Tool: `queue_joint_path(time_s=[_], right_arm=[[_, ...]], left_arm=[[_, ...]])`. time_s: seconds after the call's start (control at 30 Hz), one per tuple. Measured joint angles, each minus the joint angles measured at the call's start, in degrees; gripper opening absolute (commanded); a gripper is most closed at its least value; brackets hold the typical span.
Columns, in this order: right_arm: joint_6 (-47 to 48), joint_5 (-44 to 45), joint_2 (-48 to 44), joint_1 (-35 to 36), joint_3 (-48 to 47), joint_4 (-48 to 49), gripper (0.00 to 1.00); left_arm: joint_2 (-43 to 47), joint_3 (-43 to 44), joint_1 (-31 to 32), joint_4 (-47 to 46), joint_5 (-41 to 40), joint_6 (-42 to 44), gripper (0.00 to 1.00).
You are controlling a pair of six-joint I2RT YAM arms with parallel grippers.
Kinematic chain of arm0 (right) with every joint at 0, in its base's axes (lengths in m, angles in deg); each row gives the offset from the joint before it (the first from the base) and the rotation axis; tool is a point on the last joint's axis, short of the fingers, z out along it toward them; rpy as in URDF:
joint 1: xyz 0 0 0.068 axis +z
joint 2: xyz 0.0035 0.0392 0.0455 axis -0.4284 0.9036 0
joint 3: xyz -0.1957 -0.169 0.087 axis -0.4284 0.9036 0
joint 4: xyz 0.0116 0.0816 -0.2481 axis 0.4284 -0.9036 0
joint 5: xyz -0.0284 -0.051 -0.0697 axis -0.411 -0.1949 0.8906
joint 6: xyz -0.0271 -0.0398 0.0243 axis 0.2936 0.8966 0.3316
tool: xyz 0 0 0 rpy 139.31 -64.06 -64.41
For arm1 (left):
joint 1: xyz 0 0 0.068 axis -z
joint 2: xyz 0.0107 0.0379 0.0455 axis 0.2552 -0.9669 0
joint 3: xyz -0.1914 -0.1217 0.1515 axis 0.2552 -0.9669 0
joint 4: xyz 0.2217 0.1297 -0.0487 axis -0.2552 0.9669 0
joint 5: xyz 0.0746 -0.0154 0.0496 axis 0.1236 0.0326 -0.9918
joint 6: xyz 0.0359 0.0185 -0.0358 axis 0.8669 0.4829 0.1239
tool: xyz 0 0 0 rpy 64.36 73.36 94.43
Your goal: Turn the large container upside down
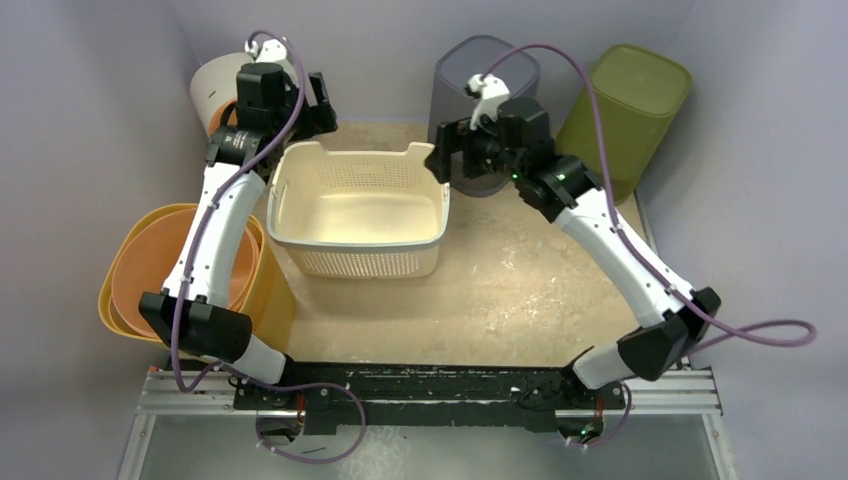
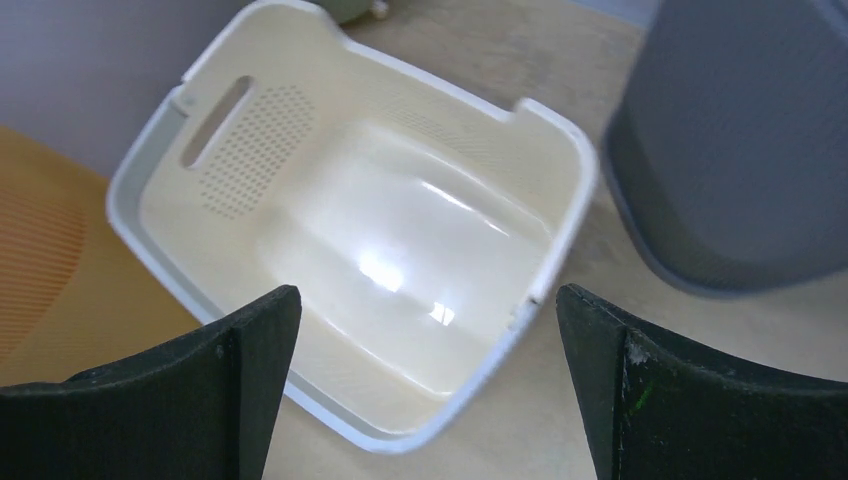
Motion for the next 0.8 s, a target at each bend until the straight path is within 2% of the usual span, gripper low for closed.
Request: queue_joint_path(time_s=[0.27,0.4,0.63,0.8], right_arm=[[1.86,-1.84,13.6,9.88,-11.17,-0.55,1.0],[1.66,-3.37,19.15,10.23,-15.65,-0.24,1.0],[-0.04,-5.2,18.56,9.6,-12.33,6.69,1.0],[-1.51,-6.23,26.73,10.12,-23.87,7.43,1.0]], left_arm=[[-0.48,11.67,0.04,2.21,-3.08,-1.44,0.86],[2.89,12.02,0.04,1.25,-5.68,-1.53,0.85],[11.39,13.57,0.04,-1.53,-10.99,-1.51,0.84],[17.51,13.6,0.04,-4.0,-13.4,-1.68,0.84]])
